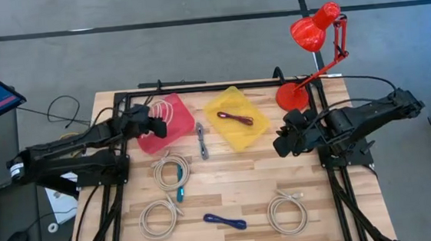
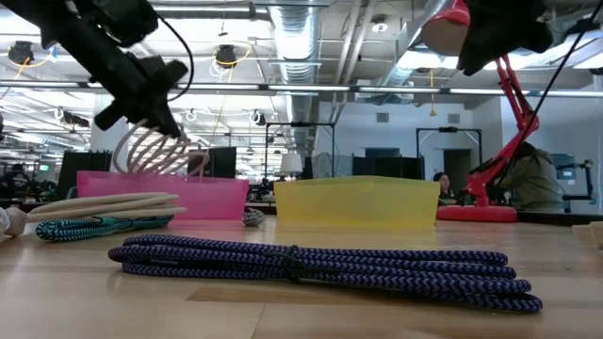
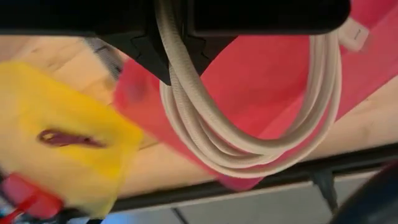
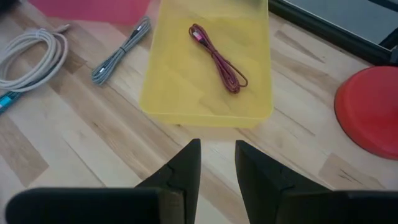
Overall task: Pick & Place USB Port
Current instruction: Put the white HDMI cable into the pink transparent bin
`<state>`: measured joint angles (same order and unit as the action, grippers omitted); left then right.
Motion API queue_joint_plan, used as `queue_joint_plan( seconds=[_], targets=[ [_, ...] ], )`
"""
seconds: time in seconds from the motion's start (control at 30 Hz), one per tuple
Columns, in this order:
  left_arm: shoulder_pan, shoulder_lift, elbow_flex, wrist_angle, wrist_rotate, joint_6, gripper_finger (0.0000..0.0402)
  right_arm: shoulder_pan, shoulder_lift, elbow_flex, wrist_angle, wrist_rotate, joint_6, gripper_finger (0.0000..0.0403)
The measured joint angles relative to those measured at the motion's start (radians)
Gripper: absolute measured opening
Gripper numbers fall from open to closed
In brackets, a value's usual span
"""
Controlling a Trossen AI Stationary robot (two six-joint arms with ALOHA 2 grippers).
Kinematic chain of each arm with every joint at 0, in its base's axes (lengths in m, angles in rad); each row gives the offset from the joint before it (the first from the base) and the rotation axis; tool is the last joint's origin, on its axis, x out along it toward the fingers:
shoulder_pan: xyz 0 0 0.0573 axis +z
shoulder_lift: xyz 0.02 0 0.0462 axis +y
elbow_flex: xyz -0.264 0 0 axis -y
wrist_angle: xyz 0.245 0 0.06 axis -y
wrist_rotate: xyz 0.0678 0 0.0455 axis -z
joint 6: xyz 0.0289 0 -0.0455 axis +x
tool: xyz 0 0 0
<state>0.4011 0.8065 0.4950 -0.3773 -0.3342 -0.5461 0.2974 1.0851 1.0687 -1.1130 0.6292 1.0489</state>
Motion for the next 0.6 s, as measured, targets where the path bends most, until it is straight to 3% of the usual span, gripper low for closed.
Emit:
queue_joint_plan(
  seconds=[0.6],
  targets=[
    [0.006, 0.287, 0.000, 0.110, -0.001, 0.015, 0.0011, 0.000, 0.000, 0.000, 0.001, 0.000, 0.000, 0.0091]
  ],
)
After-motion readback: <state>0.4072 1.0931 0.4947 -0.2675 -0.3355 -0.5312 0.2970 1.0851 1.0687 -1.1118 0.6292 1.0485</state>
